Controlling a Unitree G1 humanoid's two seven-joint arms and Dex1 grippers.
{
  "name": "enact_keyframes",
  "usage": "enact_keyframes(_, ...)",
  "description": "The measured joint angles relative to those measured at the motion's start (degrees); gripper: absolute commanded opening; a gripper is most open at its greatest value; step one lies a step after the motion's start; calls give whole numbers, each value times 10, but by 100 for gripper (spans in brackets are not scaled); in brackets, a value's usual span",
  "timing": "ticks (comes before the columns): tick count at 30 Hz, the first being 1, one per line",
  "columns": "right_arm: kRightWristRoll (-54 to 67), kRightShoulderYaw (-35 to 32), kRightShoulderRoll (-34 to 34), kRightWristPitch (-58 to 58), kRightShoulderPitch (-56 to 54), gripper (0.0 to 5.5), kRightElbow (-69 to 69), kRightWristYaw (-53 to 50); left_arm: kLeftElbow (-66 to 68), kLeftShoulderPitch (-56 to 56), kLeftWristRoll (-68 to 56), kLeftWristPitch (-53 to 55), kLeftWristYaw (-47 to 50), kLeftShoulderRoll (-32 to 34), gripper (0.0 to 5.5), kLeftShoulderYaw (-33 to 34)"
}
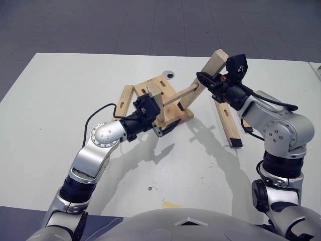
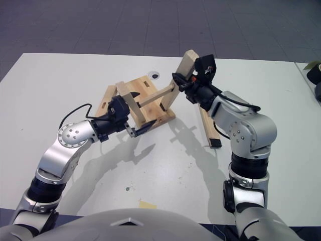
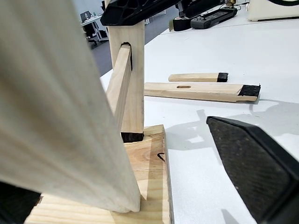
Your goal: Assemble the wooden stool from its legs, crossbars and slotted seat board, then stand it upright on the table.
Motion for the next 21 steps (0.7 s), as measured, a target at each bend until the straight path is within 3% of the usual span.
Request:
enact_keyframes(9,-2,-2,18,18,-7,102,20,-14,1,0,5,0,1,0,540,-1)
enact_keyframes(21,-63,55,21,-120,39,103,46,7,6,0,16,-1,-3,2,540,-2)
